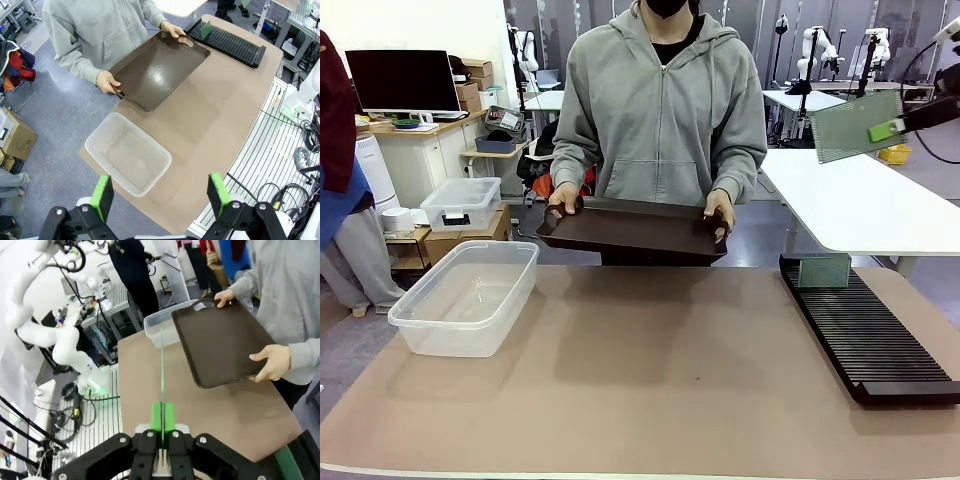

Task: Sort PCBs into racks and boxes based on the side picked up.
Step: If the short side of the Blank PCB is picked up, insert it into the PCB Rack ; if the long side is picked up, place it in the Organizing box.

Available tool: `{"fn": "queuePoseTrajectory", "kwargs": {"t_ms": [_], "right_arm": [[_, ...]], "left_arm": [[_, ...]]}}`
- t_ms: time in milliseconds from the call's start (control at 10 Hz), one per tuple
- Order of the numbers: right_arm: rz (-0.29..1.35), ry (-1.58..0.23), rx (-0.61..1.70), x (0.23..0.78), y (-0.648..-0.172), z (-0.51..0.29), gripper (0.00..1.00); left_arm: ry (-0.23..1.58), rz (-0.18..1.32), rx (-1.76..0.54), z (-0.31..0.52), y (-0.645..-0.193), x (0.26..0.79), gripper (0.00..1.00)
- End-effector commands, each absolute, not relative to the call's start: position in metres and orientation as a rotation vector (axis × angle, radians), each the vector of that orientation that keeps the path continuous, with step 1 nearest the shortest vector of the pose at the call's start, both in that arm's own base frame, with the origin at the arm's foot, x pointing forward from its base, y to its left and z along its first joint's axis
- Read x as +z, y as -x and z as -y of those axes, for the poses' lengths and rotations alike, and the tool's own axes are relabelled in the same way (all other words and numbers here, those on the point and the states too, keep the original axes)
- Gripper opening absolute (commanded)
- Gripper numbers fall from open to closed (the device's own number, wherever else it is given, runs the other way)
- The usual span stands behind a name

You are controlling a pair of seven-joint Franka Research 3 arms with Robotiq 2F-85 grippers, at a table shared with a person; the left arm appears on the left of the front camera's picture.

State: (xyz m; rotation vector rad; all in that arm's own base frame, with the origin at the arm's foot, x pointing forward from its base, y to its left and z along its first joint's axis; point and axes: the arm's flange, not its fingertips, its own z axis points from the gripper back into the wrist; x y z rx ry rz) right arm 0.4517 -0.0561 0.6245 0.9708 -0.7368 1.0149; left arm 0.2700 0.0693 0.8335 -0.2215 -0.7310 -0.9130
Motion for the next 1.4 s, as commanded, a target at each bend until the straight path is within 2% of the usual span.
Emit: {"fn": "queuePoseTrajectory", "kwargs": {"t_ms": [0,100,700,1000,1100,1300], "right_arm": [[0.773,-0.994,1.034,0.62,-0.433,0.083,0.02],[0.737,-0.971,1.015,0.624,-0.452,0.056,0.02],[0.746,-0.958,1.053,0.612,-0.454,0.06,0.02],[0.828,-0.812,1.322,0.595,-0.446,0.088,0.02],[0.833,-0.826,1.407,0.59,-0.441,0.097,0.02],[0.895,-0.756,1.488,0.576,-0.437,0.119,0.02]], "left_arm": [[0.226,0.729,-0.908,-0.069,-0.27,0.832,1.0],[0.226,0.729,-0.908,-0.069,-0.27,0.832,1.0],[0.226,0.729,-0.908,-0.069,-0.27,0.832,1.0],[0.226,0.729,-0.908,-0.069,-0.27,0.832,1.0],[0.226,0.729,-0.908,-0.069,-0.27,0.832,1.0],[0.226,0.729,-0.908,-0.069,-0.27,0.832,1.0]]}}
